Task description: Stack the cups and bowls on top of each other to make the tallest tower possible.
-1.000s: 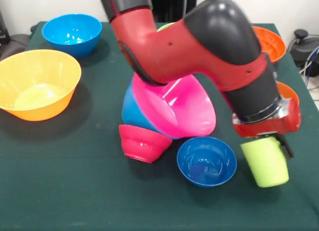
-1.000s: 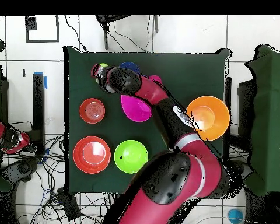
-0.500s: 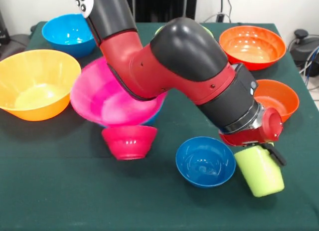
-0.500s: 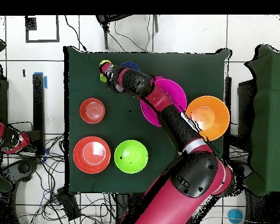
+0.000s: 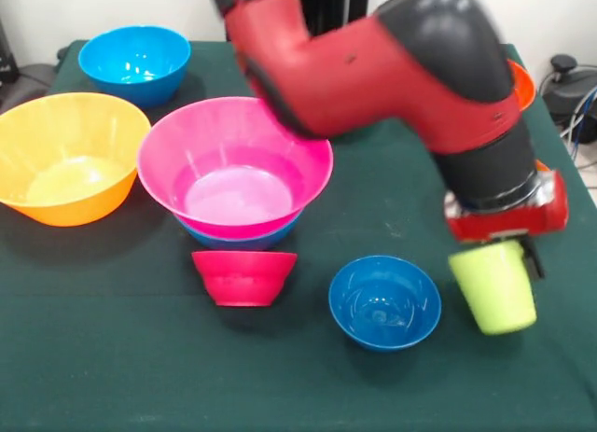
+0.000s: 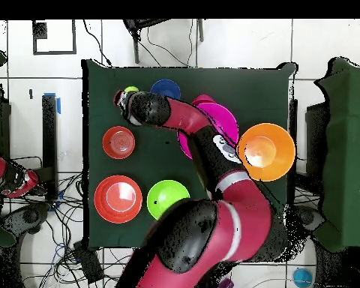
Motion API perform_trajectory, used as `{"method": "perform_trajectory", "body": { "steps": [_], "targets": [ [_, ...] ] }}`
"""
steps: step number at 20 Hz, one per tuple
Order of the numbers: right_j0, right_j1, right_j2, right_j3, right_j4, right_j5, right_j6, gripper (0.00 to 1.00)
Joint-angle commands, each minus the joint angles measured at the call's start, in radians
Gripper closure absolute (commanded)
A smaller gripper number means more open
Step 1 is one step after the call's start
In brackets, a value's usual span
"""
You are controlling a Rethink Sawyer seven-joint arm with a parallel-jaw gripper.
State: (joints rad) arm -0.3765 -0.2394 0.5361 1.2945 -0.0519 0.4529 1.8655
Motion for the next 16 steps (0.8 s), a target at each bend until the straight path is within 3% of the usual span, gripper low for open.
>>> {"method": "perform_trajectory", "body": {
  "steps": [1, 10, 16],
  "targets": [
    [0.141, -0.164, -0.357, 0.025, -0.060, 0.287, 0.236, 1.00],
    [0.225, -0.144, -0.494, -0.073, -0.067, 0.375, 0.259, 1.00],
    [0.224, -0.145, -0.520, -0.083, -0.062, 0.407, 0.207, 1.00]
  ]
}}
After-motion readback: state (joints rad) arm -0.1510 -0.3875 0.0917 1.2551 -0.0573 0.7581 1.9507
